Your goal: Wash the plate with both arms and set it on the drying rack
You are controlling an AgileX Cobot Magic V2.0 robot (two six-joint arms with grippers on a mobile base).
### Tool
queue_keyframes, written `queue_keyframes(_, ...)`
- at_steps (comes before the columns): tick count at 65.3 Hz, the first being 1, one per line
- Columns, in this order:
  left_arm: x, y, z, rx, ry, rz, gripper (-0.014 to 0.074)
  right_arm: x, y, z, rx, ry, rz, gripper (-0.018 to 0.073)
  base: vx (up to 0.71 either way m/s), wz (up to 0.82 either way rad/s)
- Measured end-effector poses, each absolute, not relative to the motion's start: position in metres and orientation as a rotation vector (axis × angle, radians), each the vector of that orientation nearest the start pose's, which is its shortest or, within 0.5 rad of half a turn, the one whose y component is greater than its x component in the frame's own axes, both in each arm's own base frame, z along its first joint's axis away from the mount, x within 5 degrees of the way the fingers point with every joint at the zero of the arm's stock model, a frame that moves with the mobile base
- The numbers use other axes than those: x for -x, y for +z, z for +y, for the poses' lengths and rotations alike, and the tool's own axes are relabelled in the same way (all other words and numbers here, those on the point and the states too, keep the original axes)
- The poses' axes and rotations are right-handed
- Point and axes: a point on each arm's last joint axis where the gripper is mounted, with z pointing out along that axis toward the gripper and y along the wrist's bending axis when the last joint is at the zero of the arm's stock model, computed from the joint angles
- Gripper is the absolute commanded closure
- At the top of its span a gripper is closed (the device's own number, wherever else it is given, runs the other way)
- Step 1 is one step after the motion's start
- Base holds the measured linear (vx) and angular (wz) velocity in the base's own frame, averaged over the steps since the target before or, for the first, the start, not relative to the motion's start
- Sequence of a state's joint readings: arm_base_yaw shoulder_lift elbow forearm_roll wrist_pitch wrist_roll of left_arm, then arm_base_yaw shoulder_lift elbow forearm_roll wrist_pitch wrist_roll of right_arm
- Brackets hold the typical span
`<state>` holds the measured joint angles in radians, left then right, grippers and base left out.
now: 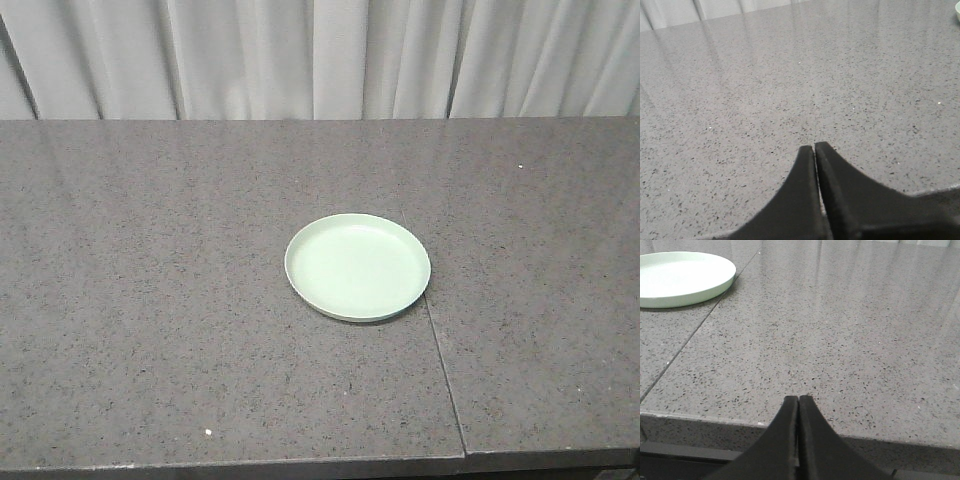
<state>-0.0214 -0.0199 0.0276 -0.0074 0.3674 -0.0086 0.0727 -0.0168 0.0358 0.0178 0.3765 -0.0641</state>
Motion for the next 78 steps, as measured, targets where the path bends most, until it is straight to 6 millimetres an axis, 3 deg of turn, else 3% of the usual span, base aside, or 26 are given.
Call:
queue_keyframes(18, -0.052, 0.172, -0.001, -0.007, -0.028, 1.859, 0.0603, -0.053, 0.171, 0.004, 0.116, 0.021, 1.838, 0.0564, 0.0, 0.0)
queue_keyframes(45, -0.052, 0.172, -0.001, -0.007, -0.028, 1.859, 0.0603, -0.056, 0.197, 0.004, 0.052, 0.067, 1.554, 0.0564, 0.0, 0.0)
queue_keyframes(67, -0.052, 0.172, -0.001, -0.007, -0.028, 1.859, 0.0603, -0.054, 0.219, -0.002, -0.27, 0.354, 1.29, 0.0564, 0.0, 0.0)
queue_keyframes(73, -0.052, 0.172, -0.001, -0.007, -0.028, 1.859, 0.0603, -0.053, 0.223, -0.003, -0.344, 0.434, 1.277, 0.0564, 0.0, 0.0)
queue_keyframes(78, -0.052, 0.172, -0.001, -0.007, -0.028, 1.859, 0.0603, -0.05, 0.238, 0.0, -0.33, 0.469, 1.298, 0.0564, 0.0, 0.0)
